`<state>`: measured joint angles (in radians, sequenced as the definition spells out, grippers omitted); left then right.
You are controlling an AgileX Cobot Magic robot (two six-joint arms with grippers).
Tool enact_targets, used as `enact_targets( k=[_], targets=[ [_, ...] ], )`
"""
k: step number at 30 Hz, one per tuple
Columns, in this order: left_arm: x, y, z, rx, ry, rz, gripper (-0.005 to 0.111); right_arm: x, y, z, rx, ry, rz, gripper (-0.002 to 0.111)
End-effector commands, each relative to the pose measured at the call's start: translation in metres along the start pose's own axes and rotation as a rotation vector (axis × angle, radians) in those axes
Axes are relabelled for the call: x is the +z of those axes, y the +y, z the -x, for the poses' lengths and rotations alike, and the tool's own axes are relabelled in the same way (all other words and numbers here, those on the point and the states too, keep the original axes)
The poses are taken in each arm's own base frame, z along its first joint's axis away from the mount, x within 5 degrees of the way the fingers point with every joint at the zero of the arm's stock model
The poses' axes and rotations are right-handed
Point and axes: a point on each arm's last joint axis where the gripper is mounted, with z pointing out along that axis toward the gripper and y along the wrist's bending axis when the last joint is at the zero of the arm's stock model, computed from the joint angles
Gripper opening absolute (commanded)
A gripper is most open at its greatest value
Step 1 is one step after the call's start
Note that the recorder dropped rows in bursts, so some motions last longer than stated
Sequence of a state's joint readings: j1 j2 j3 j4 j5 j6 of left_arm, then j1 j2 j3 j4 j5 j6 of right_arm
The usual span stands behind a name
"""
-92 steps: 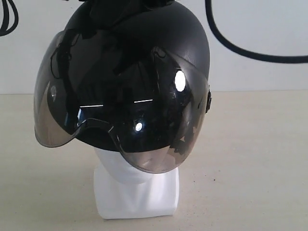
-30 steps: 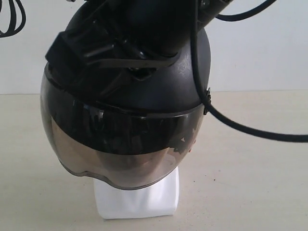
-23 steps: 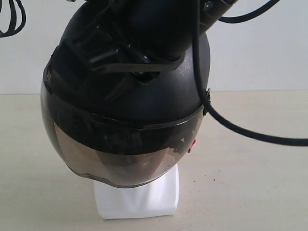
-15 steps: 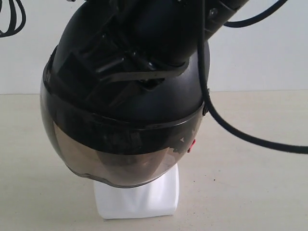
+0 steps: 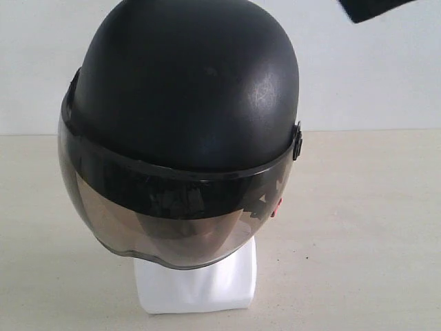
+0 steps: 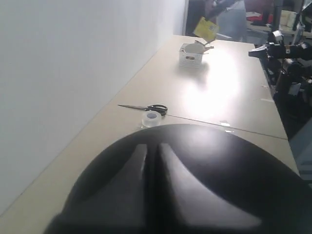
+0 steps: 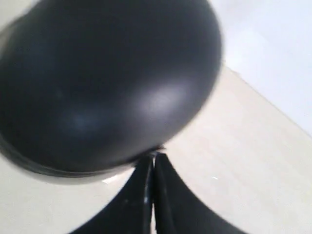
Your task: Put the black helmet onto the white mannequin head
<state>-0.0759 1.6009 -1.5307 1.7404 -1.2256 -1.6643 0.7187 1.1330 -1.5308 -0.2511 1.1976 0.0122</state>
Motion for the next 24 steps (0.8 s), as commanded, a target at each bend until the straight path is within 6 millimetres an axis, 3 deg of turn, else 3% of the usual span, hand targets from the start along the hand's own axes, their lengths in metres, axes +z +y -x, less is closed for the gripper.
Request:
enact_targets(
  k=[1,5,8,10,12,24],
  targets=[
    [-0.026,0.002,-0.005,-0.080,0.002,0.081,0.004,0.008,-0.008,-0.018,0.022,0.071,-0.122,0.000],
    [-0.045,-0.021,-0.032,-0.047,0.034,0.122,0.004,0.020,-0.016,-0.051,0.116,0.045,-0.184,0.000],
    [-0.055,-0.035,-0.046,-0.020,0.054,0.332,0.004,0.024,-0.022,-0.077,0.227,-0.066,-0.209,0.000],
    [-0.059,-0.038,-0.054,-0.004,0.072,0.412,0.004,0.038,-0.021,-0.085,0.267,-0.110,-0.182,0.000],
    [-0.058,-0.038,-0.055,-0.009,0.074,0.407,0.004,0.058,-0.020,-0.088,0.282,-0.136,-0.157,0.000],
    [-0.054,-0.036,-0.062,-0.039,0.082,0.348,0.004,0.119,-0.034,-0.082,0.303,-0.107,-0.172,0.000]
  ],
)
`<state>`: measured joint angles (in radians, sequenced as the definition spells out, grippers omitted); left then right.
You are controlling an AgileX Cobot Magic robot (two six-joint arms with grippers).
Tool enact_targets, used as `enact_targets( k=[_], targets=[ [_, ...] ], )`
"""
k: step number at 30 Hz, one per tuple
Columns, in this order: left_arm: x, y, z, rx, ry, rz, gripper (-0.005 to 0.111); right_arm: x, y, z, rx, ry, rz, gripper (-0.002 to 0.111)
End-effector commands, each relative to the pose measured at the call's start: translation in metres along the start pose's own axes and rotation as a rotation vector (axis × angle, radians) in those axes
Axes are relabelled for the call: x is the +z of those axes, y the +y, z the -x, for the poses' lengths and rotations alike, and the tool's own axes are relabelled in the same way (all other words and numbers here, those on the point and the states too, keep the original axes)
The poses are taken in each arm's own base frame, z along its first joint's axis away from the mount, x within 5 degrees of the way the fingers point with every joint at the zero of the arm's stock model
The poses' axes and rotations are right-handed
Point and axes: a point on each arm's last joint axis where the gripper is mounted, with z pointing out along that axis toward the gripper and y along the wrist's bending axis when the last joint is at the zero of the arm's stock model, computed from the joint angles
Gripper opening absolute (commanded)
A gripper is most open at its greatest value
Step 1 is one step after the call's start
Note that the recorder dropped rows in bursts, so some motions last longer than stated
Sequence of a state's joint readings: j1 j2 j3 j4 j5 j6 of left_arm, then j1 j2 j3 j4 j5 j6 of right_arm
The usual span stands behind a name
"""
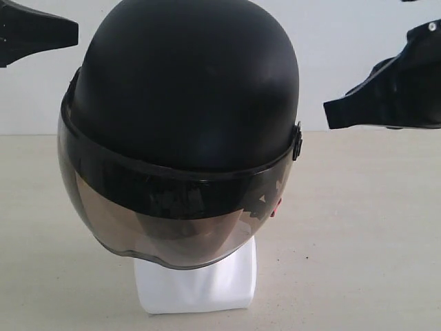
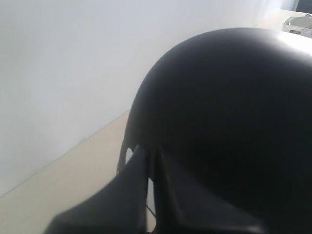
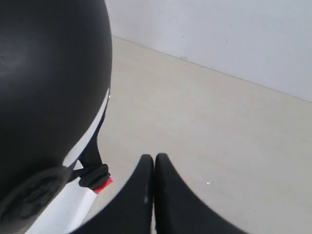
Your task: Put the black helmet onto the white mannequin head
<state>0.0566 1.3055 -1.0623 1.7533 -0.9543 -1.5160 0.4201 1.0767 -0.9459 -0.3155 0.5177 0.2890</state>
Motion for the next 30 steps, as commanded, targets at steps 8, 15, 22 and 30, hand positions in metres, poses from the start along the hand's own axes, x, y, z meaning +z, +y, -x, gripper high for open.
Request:
enact_targets(
  k=[8,15,22,30],
  targets=[
    [0.004,-0.004,-0.016,-0.046,0.022,-0.054,0.004,0.014,0.006,0.016,0.033,-0.069,0.081,0.000],
    [0.004,-0.009,-0.028,-0.072,0.043,-0.066,0.004,0.011,0.013,0.021,0.010,-0.071,0.156,0.000],
    [0.000,-0.018,-0.032,-0.080,0.046,-0.089,0.004,0.027,0.015,0.022,-0.012,-0.027,0.157,0.000],
    [-0.008,-0.030,-0.035,-0.074,0.042,-0.087,0.004,0.023,0.015,0.035,-0.019,-0.059,0.161,0.000]
  ],
)
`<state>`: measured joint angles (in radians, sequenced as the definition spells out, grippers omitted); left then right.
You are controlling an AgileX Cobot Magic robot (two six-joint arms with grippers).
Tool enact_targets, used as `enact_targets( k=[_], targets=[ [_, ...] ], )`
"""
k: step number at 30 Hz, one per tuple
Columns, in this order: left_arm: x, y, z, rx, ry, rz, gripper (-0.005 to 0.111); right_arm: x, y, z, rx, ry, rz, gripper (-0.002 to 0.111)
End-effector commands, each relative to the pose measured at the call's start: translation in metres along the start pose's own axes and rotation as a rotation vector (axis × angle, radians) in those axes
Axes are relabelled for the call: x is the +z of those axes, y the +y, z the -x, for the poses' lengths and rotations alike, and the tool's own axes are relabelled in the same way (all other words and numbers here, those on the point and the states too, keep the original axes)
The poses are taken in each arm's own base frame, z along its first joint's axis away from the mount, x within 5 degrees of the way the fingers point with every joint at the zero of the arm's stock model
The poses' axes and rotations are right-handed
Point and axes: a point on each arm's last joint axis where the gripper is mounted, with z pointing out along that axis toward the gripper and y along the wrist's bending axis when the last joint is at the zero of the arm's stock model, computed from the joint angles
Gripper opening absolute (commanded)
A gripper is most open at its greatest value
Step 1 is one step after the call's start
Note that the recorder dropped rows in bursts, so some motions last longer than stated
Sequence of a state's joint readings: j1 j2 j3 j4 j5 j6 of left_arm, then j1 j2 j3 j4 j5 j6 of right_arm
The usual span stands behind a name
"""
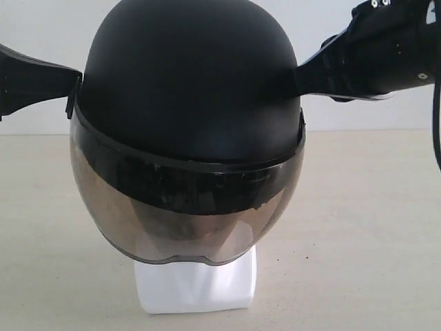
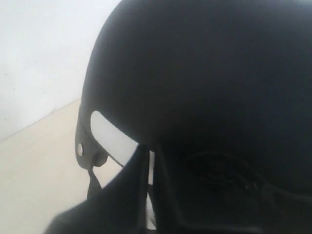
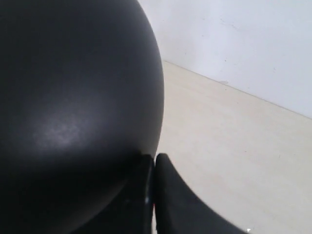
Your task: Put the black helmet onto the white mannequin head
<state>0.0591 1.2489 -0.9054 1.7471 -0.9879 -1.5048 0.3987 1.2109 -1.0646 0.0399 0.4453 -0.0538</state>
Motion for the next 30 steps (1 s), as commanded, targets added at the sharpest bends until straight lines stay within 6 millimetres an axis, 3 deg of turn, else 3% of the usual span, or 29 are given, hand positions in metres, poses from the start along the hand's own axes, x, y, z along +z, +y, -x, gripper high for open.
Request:
enact_targets(
  k=[1,10,13,19,21,24,27,30],
  targets=[
    [-0.003,-0.010,-0.004,-0.002,-0.002,-0.036,0.004,-0.003,0.002,0.007,-0.005,-0.022,0.018,0.000],
    [-0.007,-0.001,-0.007,-0.002,0.007,0.126,0.004,-0.008,0.005,0.008,-0.008,-0.025,0.057,0.000],
    [-0.019,0.002,0.004,0.011,-0.026,0.281,0.004,-0.022,0.004,0.014,-0.044,-0.041,0.043,0.000],
    [-0.037,-0.015,0.020,0.024,-0.095,0.324,0.004,-0.045,0.000,0.024,-0.077,-0.090,-0.005,0.000],
    [-0.053,-0.029,0.028,0.065,-0.146,0.404,0.004,-0.063,-0.006,0.025,-0.034,-0.114,-0.072,0.000],
    [-0.095,-0.064,0.024,0.098,-0.277,0.629,0.004,-0.108,-0.008,0.017,-0.042,-0.275,-0.119,0.000],
    [-0.119,-0.089,0.002,0.107,-0.362,0.769,0.004,-0.138,-0.006,-0.003,-0.051,-0.418,-0.108,0.000],
    [-0.139,-0.115,-0.022,0.113,-0.465,0.856,0.004,-0.161,-0.002,-0.039,-0.067,-0.564,-0.093,0.000]
  ],
)
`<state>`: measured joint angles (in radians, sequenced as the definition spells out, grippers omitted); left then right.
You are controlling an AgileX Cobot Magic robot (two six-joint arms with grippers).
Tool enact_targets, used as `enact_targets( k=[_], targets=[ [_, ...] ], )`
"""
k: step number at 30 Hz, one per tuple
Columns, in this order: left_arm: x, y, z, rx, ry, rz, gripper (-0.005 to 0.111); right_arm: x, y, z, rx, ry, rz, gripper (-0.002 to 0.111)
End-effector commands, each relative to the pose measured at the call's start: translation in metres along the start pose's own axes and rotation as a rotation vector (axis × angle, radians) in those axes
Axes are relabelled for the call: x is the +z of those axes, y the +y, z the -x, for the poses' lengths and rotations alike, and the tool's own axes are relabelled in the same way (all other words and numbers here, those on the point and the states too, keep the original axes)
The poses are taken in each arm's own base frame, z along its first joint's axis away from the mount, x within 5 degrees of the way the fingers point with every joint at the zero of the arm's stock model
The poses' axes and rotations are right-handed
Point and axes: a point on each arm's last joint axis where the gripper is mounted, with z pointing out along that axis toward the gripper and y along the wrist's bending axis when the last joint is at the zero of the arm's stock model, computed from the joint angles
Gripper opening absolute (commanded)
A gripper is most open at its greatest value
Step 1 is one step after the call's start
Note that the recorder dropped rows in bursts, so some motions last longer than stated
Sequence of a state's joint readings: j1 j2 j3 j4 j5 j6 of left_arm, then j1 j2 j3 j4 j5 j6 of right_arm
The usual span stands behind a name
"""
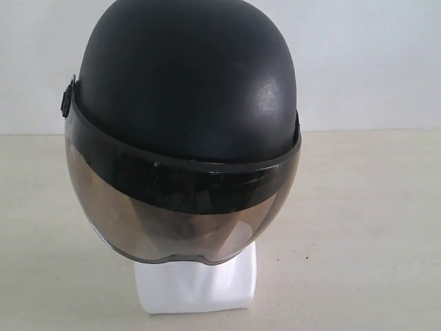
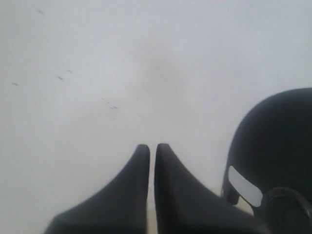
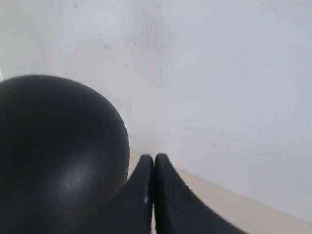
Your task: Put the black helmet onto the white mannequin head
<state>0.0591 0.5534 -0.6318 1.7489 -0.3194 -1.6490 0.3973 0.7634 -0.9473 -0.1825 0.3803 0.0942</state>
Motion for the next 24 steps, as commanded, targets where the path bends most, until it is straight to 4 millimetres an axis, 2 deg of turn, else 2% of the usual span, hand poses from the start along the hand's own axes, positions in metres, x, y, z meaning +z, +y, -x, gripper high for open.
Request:
enact_targets(
  k=[1,4,6,8,11,13,24],
  targets=[
    [-0.053,-0.006,-0.017,-0.023,-0.135,0.155,0.004,-0.049,0.002,-0.033,-0.023,-0.216,0.013,0.000],
    [-0.084,-0.012,-0.036,-0.008,-0.228,0.226,0.004,-0.072,0.005,-0.066,-0.027,-0.341,0.026,0.000],
    [-0.096,-0.013,-0.048,-0.005,-0.268,0.264,0.004,-0.084,0.007,-0.086,-0.022,-0.392,0.030,0.000],
    [-0.092,-0.013,-0.059,-0.013,-0.235,0.272,0.004,-0.093,0.008,-0.103,-0.012,-0.417,0.030,0.000],
    [-0.087,-0.024,-0.069,-0.019,-0.196,0.147,0.004,-0.105,0.007,-0.120,0.044,-0.424,0.032,0.000],
    [-0.084,-0.028,-0.074,-0.020,-0.172,0.100,0.004,-0.113,0.006,-0.125,0.068,-0.412,0.028,0.000],
    [-0.083,-0.028,-0.077,-0.022,-0.161,0.092,0.004,-0.114,0.006,-0.122,0.071,-0.440,0.032,0.000]
  ],
)
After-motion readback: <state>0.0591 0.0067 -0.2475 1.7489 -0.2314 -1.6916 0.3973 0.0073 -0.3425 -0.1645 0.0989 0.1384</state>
